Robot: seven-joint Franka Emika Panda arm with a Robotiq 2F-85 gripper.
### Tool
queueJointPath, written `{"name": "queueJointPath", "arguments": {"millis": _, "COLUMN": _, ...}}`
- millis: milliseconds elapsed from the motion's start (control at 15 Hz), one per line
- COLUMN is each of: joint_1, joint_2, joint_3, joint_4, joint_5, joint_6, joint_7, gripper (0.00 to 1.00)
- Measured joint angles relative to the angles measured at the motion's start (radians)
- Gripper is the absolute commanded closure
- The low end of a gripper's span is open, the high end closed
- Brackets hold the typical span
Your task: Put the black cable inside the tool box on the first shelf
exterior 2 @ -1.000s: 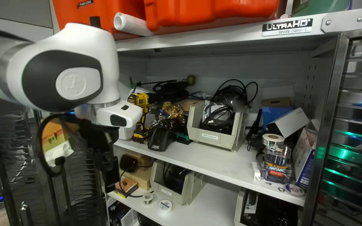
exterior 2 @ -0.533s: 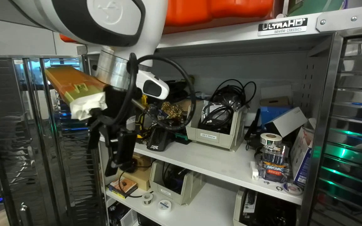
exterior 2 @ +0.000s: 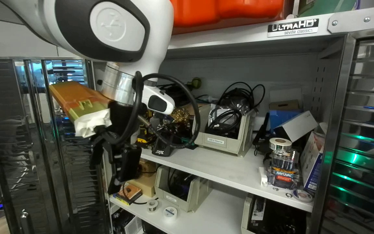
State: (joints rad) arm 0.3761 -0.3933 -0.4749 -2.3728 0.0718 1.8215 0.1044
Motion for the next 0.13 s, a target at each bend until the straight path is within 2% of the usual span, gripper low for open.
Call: {"name": "queueJointPath", "arguments": {"millis": 133, "joint_1": -0.003, "joint_2": 0.0, "joint_3": -0.001, "joint_4": 0.0, "joint_5": 0.0, "joint_6": 0.001, "joint_7": -0.003, "gripper": 0.0}}
